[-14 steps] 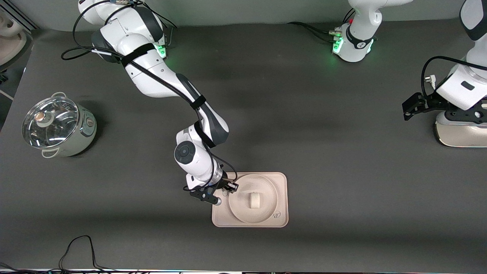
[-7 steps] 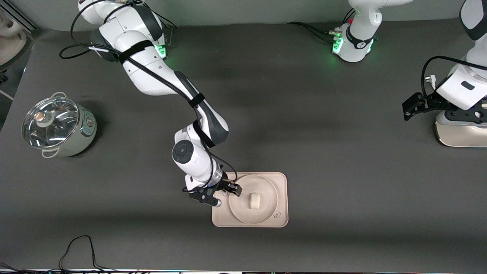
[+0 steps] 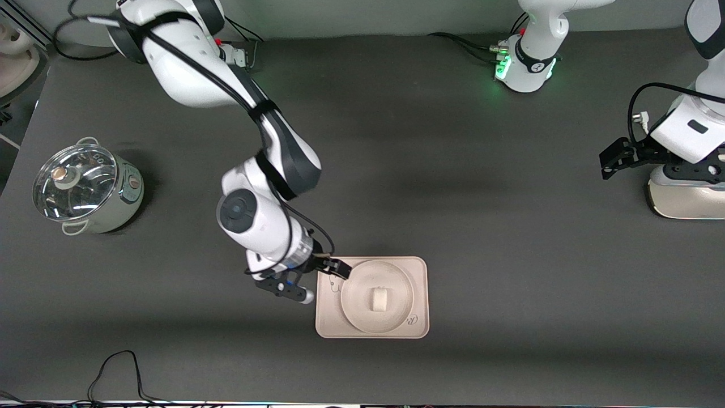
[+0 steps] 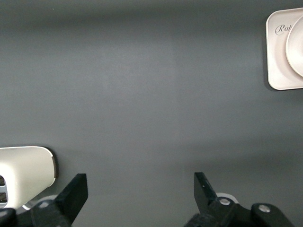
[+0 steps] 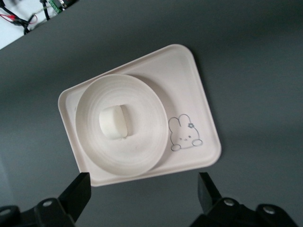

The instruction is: Place bun in plate and plate on tray

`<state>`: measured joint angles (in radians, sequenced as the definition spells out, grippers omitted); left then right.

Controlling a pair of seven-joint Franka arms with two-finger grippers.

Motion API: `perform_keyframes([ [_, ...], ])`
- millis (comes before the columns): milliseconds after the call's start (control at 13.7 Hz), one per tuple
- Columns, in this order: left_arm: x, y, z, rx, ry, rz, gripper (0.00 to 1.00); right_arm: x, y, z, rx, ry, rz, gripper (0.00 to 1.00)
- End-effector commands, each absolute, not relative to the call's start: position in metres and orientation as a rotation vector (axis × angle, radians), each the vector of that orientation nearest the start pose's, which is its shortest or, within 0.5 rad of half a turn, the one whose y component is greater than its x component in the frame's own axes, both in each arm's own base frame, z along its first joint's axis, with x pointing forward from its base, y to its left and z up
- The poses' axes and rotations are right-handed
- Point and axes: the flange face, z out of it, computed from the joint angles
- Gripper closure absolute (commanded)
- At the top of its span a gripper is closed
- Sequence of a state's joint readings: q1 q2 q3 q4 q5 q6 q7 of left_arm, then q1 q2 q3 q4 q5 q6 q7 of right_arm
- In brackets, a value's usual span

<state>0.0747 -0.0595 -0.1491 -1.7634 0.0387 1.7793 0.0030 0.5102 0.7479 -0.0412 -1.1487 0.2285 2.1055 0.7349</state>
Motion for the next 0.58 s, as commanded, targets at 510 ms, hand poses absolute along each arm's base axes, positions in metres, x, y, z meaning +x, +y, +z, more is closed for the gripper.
perform_keyframes([
  [510, 0.552, -0.047, 0.591, -3.077, 0.127, -0.125, 0.00, 0.596, 0.145, 0.579, -2.926, 0.137, -0.039, 0.00],
])
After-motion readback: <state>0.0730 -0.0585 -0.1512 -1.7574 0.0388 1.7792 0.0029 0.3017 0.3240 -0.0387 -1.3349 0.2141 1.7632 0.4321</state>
